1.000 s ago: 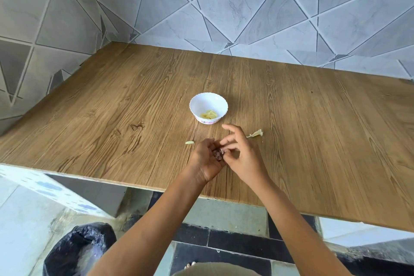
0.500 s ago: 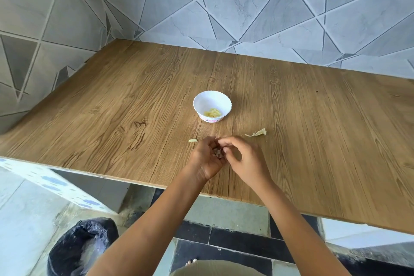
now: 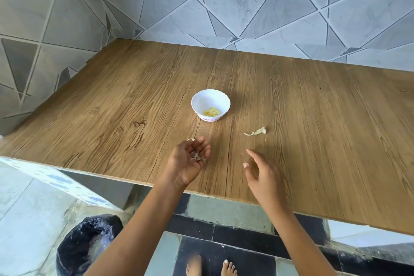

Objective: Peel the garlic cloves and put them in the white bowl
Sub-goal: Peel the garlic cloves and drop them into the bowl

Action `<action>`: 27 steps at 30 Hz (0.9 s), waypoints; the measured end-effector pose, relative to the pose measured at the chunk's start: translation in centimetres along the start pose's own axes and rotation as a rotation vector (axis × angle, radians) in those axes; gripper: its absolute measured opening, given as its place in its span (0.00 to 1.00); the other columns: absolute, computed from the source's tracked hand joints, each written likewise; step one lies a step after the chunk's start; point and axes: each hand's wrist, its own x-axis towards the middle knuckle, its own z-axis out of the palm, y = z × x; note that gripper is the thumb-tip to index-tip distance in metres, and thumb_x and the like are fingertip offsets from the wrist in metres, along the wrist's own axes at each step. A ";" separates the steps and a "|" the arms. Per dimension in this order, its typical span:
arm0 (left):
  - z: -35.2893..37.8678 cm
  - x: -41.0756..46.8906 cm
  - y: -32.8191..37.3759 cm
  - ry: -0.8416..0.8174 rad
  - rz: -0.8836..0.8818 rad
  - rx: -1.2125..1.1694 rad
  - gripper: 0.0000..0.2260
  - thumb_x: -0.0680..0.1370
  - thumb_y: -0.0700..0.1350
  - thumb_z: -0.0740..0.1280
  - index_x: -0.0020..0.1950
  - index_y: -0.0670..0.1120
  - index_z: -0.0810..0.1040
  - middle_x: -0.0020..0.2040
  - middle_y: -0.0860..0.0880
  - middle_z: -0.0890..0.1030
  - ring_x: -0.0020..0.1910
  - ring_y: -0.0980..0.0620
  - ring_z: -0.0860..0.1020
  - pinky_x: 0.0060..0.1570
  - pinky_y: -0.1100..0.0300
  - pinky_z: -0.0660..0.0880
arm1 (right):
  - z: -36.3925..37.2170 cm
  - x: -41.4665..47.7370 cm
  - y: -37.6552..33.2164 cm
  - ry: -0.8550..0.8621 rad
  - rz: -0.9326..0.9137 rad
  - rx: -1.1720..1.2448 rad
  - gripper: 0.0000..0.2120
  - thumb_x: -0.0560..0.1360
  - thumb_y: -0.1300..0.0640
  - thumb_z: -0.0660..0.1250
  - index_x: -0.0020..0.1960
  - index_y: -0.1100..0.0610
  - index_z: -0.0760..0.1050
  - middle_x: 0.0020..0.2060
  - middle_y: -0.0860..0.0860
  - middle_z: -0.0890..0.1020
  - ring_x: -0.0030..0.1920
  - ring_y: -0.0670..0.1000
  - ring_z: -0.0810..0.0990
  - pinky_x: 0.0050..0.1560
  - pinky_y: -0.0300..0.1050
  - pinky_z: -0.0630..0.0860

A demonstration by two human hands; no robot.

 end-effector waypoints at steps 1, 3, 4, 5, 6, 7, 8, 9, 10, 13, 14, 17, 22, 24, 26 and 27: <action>0.0 -0.1 -0.2 0.004 0.003 0.008 0.14 0.81 0.41 0.55 0.45 0.36 0.77 0.43 0.41 0.79 0.43 0.47 0.78 0.46 0.58 0.75 | 0.1 0.1 0.2 0.005 -0.008 -0.052 0.16 0.72 0.62 0.72 0.59 0.63 0.77 0.53 0.57 0.83 0.51 0.57 0.82 0.50 0.49 0.78; 0.0 -0.2 -0.7 0.004 0.013 0.014 0.14 0.81 0.41 0.56 0.45 0.36 0.77 0.43 0.41 0.79 0.43 0.47 0.78 0.45 0.58 0.76 | 0.4 0.2 0.3 -0.044 -0.035 -0.191 0.19 0.76 0.53 0.64 0.61 0.65 0.76 0.57 0.60 0.80 0.56 0.59 0.80 0.58 0.54 0.74; 0.0 -0.2 -0.8 0.003 0.019 0.010 0.14 0.81 0.41 0.56 0.46 0.36 0.77 0.43 0.41 0.79 0.43 0.47 0.78 0.46 0.58 0.76 | 0.7 0.3 0.2 -0.104 -0.045 -0.251 0.24 0.78 0.47 0.58 0.62 0.65 0.75 0.59 0.60 0.79 0.59 0.59 0.79 0.61 0.55 0.71; 0.0 -0.3 -0.9 0.000 0.023 0.007 0.14 0.81 0.41 0.55 0.45 0.37 0.77 0.43 0.41 0.79 0.43 0.47 0.78 0.46 0.58 0.76 | 0.8 0.1 -0.2 -0.170 -0.053 -0.276 0.28 0.78 0.44 0.52 0.63 0.65 0.74 0.60 0.60 0.78 0.61 0.59 0.78 0.63 0.55 0.68; 0.0 -0.3 -1.0 -0.002 0.028 0.008 0.14 0.81 0.41 0.55 0.45 0.37 0.77 0.43 0.41 0.79 0.43 0.47 0.78 0.47 0.58 0.75 | 1.1 -0.1 -0.5 -0.211 -0.071 -0.272 0.31 0.79 0.42 0.48 0.63 0.65 0.74 0.62 0.60 0.77 0.62 0.58 0.76 0.64 0.55 0.66; 0.1 -0.4 -1.1 -0.004 0.031 0.012 0.14 0.81 0.41 0.55 0.45 0.37 0.77 0.43 0.41 0.79 0.43 0.47 0.78 0.46 0.58 0.76 | 1.3 -0.4 -1.0 -0.242 -0.091 -0.245 0.32 0.80 0.41 0.45 0.63 0.65 0.74 0.62 0.60 0.76 0.63 0.58 0.76 0.65 0.54 0.64; 0.1 -0.4 -1.2 -0.006 0.034 0.018 0.14 0.81 0.41 0.55 0.45 0.37 0.78 0.42 0.42 0.79 0.42 0.48 0.79 0.45 0.59 0.76 | 1.4 -0.8 -1.3 -0.264 -0.119 -0.213 0.33 0.81 0.41 0.44 0.64 0.64 0.74 0.63 0.59 0.76 0.63 0.57 0.75 0.65 0.54 0.64; 0.2 -0.5 -1.2 -0.008 0.037 0.021 0.14 0.81 0.42 0.55 0.45 0.37 0.77 0.42 0.42 0.79 0.42 0.48 0.79 0.44 0.59 0.77 | 1.3 -1.2 -1.7 -0.284 -0.153 -0.184 0.32 0.81 0.41 0.44 0.64 0.63 0.74 0.63 0.58 0.76 0.63 0.56 0.75 0.65 0.53 0.65; 0.2 -0.6 -1.2 -0.007 0.041 0.022 0.14 0.81 0.42 0.55 0.45 0.37 0.77 0.43 0.42 0.79 0.42 0.48 0.79 0.42 0.60 0.78 | 1.3 -1.7 -2.0 -0.288 -0.196 -0.162 0.30 0.81 0.41 0.46 0.64 0.62 0.75 0.63 0.57 0.77 0.63 0.55 0.76 0.65 0.52 0.67; 0.3 -0.9 -1.3 0.002 0.051 0.014 0.13 0.81 0.41 0.55 0.45 0.37 0.77 0.43 0.42 0.79 0.43 0.48 0.78 0.42 0.60 0.78 | 0.9 -2.7 -2.8 -0.270 -0.291 -0.119 0.23 0.78 0.46 0.55 0.60 0.60 0.78 0.59 0.55 0.80 0.59 0.52 0.79 0.59 0.48 0.75; 0.4 -0.9 -1.3 0.008 0.051 0.009 0.13 0.81 0.41 0.55 0.45 0.37 0.77 0.43 0.41 0.79 0.43 0.48 0.78 0.44 0.59 0.77 | 0.8 -2.7 -2.8 -0.250 -0.312 -0.097 0.19 0.77 0.49 0.59 0.58 0.59 0.80 0.57 0.54 0.81 0.56 0.52 0.81 0.55 0.47 0.78; 0.5 -1.2 -1.3 0.021 0.055 0.003 0.14 0.81 0.41 0.55 0.45 0.37 0.77 0.43 0.41 0.79 0.43 0.47 0.78 0.47 0.58 0.74 | 0.5 -1.7 -2.8 -0.267 -0.299 -0.017 0.10 0.67 0.65 0.75 0.48 0.59 0.83 0.49 0.53 0.84 0.43 0.51 0.84 0.36 0.43 0.82; 0.3 -1.1 -1.3 0.030 0.057 0.011 0.13 0.80 0.41 0.55 0.44 0.37 0.77 0.43 0.41 0.79 0.42 0.47 0.78 0.47 0.59 0.74 | 1.0 0.7 -3.0 -0.395 -0.206 0.058 0.06 0.71 0.70 0.68 0.42 0.62 0.82 0.39 0.54 0.80 0.35 0.55 0.81 0.31 0.43 0.76; 0.2 -1.1 -1.3 0.032 0.054 0.004 0.13 0.81 0.41 0.55 0.44 0.37 0.77 0.43 0.41 0.79 0.43 0.47 0.78 0.47 0.59 0.74 | 1.6 1.4 -3.0 -0.406 -0.197 0.034 0.07 0.73 0.69 0.67 0.42 0.61 0.81 0.43 0.58 0.81 0.41 0.58 0.82 0.35 0.42 0.76; 0.0 -1.1 -1.2 0.033 0.051 -0.003 0.14 0.81 0.41 0.55 0.44 0.37 0.77 0.43 0.41 0.79 0.43 0.47 0.78 0.48 0.59 0.74 | 1.9 2.1 -3.1 -0.432 -0.181 0.059 0.08 0.73 0.70 0.64 0.43 0.61 0.80 0.44 0.57 0.81 0.43 0.57 0.81 0.39 0.48 0.79; 0.0 -1.1 -1.3 0.035 0.049 -0.003 0.14 0.81 0.41 0.55 0.44 0.37 0.77 0.43 0.41 0.79 0.43 0.47 0.78 0.48 0.59 0.74 | 1.9 2.6 -3.1 -0.442 -0.144 0.113 0.08 0.74 0.70 0.64 0.43 0.61 0.79 0.43 0.54 0.81 0.43 0.54 0.81 0.42 0.48 0.78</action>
